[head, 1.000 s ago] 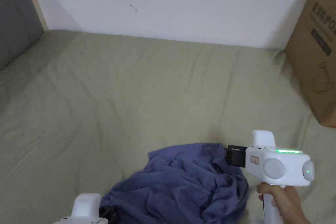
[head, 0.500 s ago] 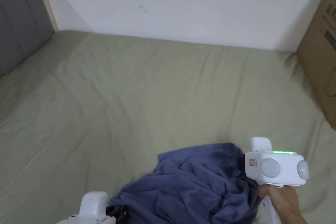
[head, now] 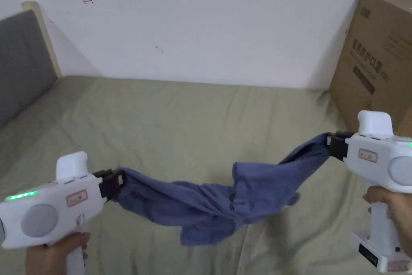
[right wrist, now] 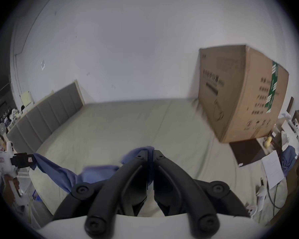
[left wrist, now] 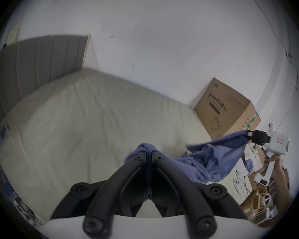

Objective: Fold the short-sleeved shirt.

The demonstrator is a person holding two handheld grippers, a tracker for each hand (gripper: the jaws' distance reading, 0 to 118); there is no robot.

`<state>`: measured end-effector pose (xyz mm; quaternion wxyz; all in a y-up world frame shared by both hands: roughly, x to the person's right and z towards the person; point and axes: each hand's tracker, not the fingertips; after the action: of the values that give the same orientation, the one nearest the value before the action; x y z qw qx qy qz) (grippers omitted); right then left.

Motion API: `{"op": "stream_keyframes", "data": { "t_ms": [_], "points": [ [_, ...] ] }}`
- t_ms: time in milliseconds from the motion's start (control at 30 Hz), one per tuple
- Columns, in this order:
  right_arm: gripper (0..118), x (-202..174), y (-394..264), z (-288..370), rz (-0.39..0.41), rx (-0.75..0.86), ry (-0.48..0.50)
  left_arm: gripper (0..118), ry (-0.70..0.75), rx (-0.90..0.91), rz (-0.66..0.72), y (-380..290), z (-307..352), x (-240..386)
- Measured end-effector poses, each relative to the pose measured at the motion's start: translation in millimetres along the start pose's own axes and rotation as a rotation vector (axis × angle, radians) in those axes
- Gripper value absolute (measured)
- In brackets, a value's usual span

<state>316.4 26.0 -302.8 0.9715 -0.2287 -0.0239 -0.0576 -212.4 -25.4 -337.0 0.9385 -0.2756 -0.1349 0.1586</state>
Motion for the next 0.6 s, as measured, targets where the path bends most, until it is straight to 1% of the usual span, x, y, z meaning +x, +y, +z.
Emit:
{"op": "stream_keyframes", "data": {
  "t_ms": [100,133,233,367,467,600],
  "points": [
    [4,10,36,13,-0.015,0.081,-0.035,4,-0.003,0.066,-0.018,54,2,7],
    [4,13,49,17,-0.008,0.101,-0.054,4,-0.014,0.086,-0.022,72,1,10],
    [4,21,85,28,-0.047,0.172,-0.071,4,-0.018,0.151,-0.051,124,2,28],
    [4,27,127,33,-0.042,0.215,-0.102,4,-0.007,0.191,-0.117,188,-7,58],
    [4,28,151,35,-0.047,0.252,-0.113,4,-0.003,0.201,-0.166,228,-17,79],
    [4,24,178,36,-0.047,0.287,-0.12,4,0.045,0.224,-0.242,265,-32,100]
  ]
}}
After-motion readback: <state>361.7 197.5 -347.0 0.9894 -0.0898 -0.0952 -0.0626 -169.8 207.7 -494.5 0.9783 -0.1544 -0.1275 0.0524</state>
